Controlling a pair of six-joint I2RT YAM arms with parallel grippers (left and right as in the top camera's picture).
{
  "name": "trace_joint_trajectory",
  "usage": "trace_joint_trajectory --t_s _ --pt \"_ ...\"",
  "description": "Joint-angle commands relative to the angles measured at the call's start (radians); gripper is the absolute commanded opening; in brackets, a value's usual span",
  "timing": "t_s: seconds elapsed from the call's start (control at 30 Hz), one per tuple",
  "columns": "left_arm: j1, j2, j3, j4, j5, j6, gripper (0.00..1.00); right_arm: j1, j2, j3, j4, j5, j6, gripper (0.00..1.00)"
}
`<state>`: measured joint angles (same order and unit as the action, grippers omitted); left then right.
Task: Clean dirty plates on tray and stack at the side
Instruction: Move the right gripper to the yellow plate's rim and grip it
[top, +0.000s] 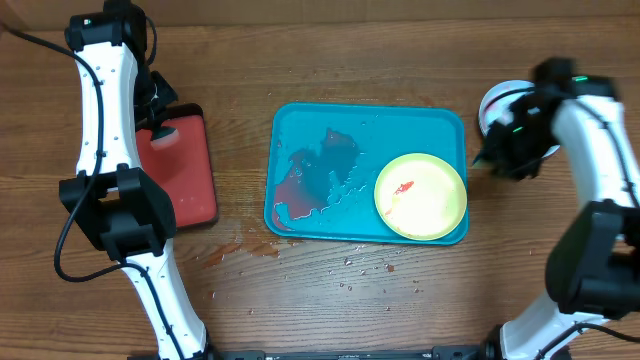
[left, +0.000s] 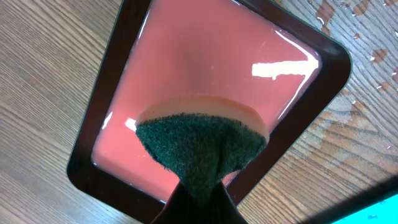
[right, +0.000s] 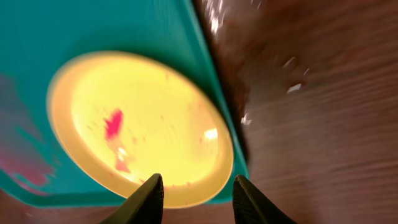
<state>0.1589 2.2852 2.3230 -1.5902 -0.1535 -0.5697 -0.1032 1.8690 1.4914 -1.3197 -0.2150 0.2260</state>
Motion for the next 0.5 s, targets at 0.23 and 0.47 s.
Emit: trace_joint_trajectory --t_s 0.23,0.47 --pt "-0.002 -0.023 -0.004 -0.003 -0.01 0.051 0.04 0.109 -0.026 -0.14 0.026 0.125 0.225 0.28" --pt "-0.002 -0.023 -0.004 -0.009 -0.01 0.054 0.04 0.156 -0.211 -0.244 -0.033 0.238 0.325 0.27"
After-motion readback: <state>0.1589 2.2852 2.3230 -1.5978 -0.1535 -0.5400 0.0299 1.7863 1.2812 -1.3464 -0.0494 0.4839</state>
